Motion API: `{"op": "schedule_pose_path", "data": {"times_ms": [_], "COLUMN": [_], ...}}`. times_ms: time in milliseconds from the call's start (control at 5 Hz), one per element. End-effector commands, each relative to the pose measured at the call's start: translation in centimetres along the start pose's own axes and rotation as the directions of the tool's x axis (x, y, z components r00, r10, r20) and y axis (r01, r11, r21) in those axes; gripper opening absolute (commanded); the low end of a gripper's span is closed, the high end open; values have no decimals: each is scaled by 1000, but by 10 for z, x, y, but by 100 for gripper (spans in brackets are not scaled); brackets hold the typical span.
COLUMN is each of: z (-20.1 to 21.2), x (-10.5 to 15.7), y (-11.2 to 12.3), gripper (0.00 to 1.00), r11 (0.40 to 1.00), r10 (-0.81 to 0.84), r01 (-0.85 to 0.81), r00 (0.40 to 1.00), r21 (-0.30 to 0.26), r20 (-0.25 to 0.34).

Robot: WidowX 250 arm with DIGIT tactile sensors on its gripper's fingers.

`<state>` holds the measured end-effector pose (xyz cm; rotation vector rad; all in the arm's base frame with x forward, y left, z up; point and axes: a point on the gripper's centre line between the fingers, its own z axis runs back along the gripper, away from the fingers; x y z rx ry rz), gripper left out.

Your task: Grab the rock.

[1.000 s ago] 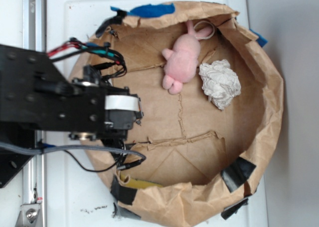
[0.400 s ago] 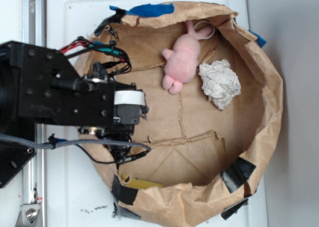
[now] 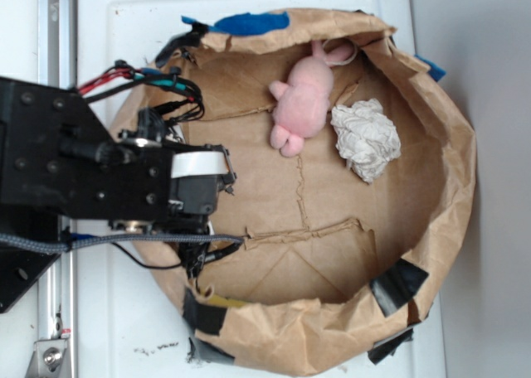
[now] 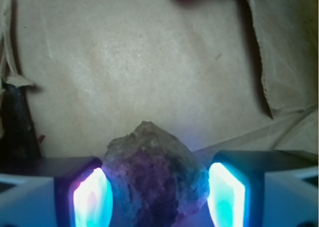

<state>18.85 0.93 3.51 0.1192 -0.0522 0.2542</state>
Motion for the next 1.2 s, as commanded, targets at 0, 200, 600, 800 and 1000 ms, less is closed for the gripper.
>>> {"op": "schedule_pose_path", "data": {"times_ms": [0,200,600,800,1000], "z": [66,101,155,158,155], "x": [48,70,73,68,63], "y": [15,25,35,26,20], "gripper": [0,0,0,0,0], "r11": [989,980,981,983,988], "r10": [120,164,145,143,144], "r01": [-117,-156,-128,-127,-136], "r00": [992,985,983,982,981], "r21": [-94,-125,-148,-130,-70], "r20": [35,58,109,120,128]}}
